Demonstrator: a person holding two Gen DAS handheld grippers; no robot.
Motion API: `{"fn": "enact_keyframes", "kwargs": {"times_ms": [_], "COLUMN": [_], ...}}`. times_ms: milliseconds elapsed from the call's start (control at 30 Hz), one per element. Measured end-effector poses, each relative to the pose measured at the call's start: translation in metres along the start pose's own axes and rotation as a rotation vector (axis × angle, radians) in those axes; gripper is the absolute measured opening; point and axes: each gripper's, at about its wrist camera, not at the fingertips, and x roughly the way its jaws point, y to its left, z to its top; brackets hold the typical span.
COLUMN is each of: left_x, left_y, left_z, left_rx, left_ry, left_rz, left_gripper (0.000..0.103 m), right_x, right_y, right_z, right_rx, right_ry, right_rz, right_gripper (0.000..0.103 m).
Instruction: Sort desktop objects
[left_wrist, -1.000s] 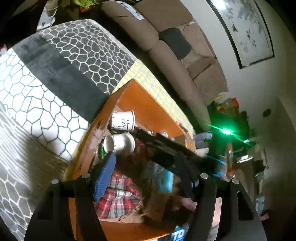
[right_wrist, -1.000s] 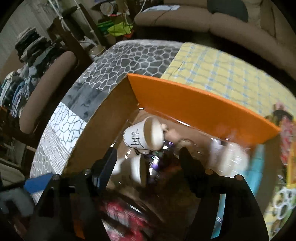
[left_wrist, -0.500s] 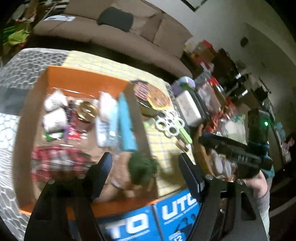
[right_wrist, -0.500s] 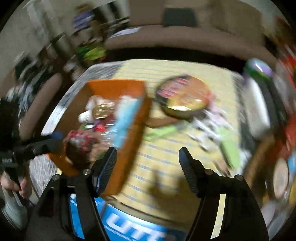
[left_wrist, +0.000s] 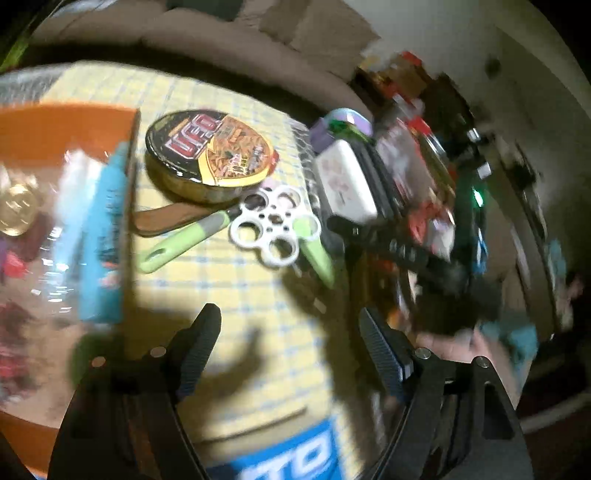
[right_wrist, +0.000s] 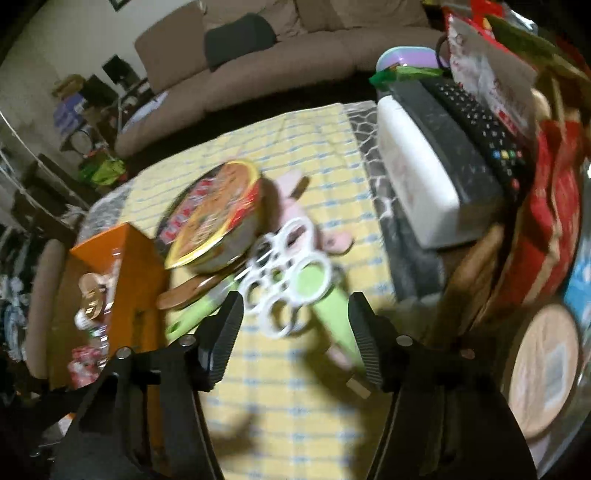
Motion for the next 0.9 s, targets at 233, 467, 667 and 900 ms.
{"fn": "enact_keyframes", "kwargs": {"times_ms": [233, 467, 667, 900], "left_x": [0.077, 0.113, 0.13, 0.135], "left_y": [0.018, 0.035, 0.042, 0.041], "left_z": [0.016, 0.026, 0.028, 0.029], "left_rx": [-0.223, -0.3, -0.301, -0.271], "left_ry": [0.002, 0.012, 0.027, 0.045], "left_rz": [0.064, 0.124, 0.088, 0.056], "left_gripper": [0.07, 0.069, 0.069, 0.068], "right_x": [0.032, 0.06, 0.062, 0.042], "right_y": [-0.01, -0.014, -0.021, -0.009], "right_z": [0.011, 0.012, 0.011, 0.006], "right_rx": [-0.047, -0.021, 0.001, -0.025], "right_ry": [0.053, 0.093, 0.077, 0.054], "right_rz": [-0.041, -0.021, 0.036, 0.086], "right_gripper": [0.038, 0.034, 0.015, 0.008]}}
